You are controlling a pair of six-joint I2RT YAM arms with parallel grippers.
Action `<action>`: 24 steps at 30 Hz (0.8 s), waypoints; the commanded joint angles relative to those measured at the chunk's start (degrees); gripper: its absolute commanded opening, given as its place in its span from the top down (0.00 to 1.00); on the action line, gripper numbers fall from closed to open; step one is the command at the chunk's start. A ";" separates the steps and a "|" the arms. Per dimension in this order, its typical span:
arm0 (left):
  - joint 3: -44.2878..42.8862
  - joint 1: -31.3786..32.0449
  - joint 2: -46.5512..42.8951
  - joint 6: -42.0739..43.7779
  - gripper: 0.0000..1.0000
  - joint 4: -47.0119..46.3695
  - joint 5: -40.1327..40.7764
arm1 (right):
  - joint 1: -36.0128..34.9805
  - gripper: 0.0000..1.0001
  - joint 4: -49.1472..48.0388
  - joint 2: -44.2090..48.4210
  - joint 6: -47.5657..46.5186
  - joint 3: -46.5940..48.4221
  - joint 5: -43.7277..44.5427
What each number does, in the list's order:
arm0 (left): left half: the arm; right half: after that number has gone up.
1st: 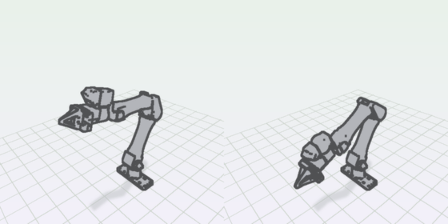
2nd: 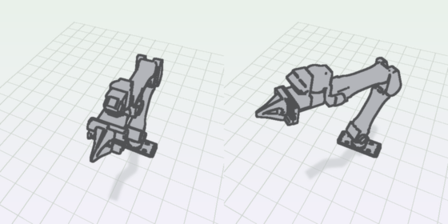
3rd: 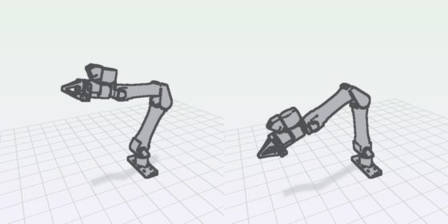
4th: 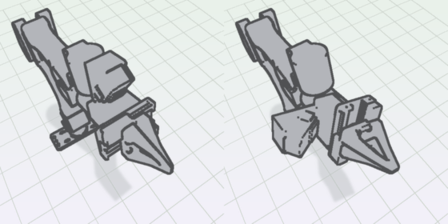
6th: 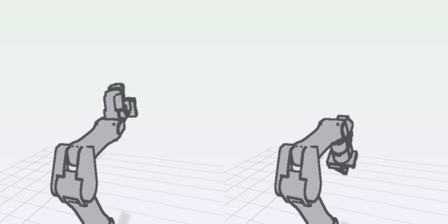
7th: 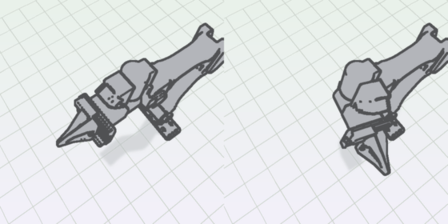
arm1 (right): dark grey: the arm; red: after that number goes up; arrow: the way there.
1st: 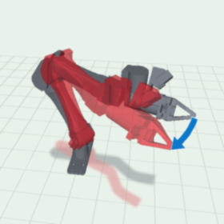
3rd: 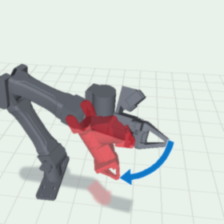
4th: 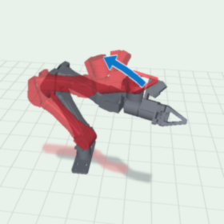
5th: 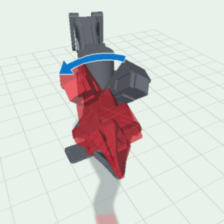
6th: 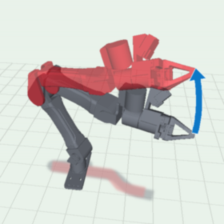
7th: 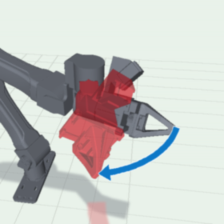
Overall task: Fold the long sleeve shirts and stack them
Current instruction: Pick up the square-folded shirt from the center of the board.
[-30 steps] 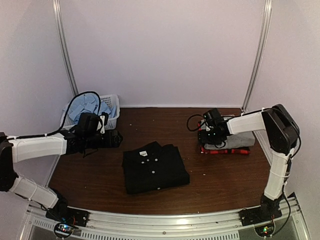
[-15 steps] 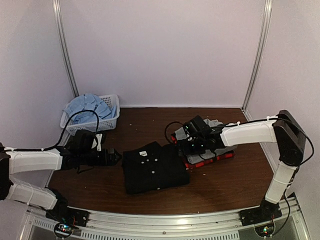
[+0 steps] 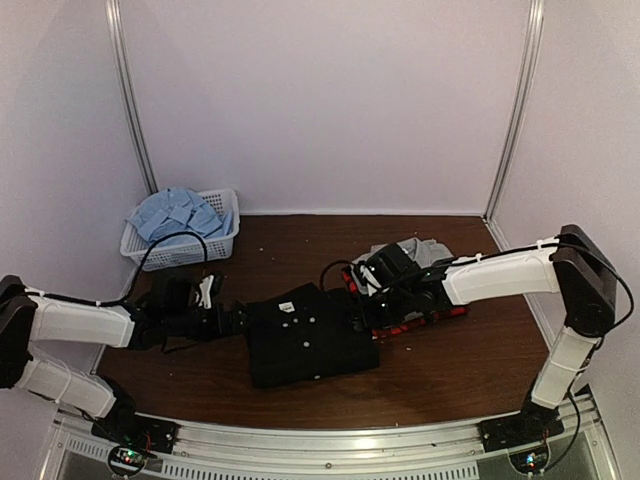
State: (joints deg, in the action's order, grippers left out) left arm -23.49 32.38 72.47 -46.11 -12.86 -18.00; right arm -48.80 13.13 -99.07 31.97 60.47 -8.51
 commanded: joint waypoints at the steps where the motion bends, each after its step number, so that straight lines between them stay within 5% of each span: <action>1: 0.88 0.66 2.01 -2.14 0.06 -5.21 -2.18 | -1.10 0.26 -4.38 -2.78 1.68 -2.30 -4.52; 14: -1.20 0.67 1.61 2.17 0.09 3.45 2.50 | -9.15 0.27 -7.95 -6.50 6.56 -2.22 -5.66; 24: -4.20 -3.49 4.81 7.02 0.04 9.66 -2.17 | -5.03 0.22 -7.51 -2.53 10.00 -7.20 -0.64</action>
State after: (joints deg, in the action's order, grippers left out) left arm -25.47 31.31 75.18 -42.57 -4.75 -17.34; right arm -55.77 4.45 -103.31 39.72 55.94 -12.36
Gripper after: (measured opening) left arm 0.959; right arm 0.776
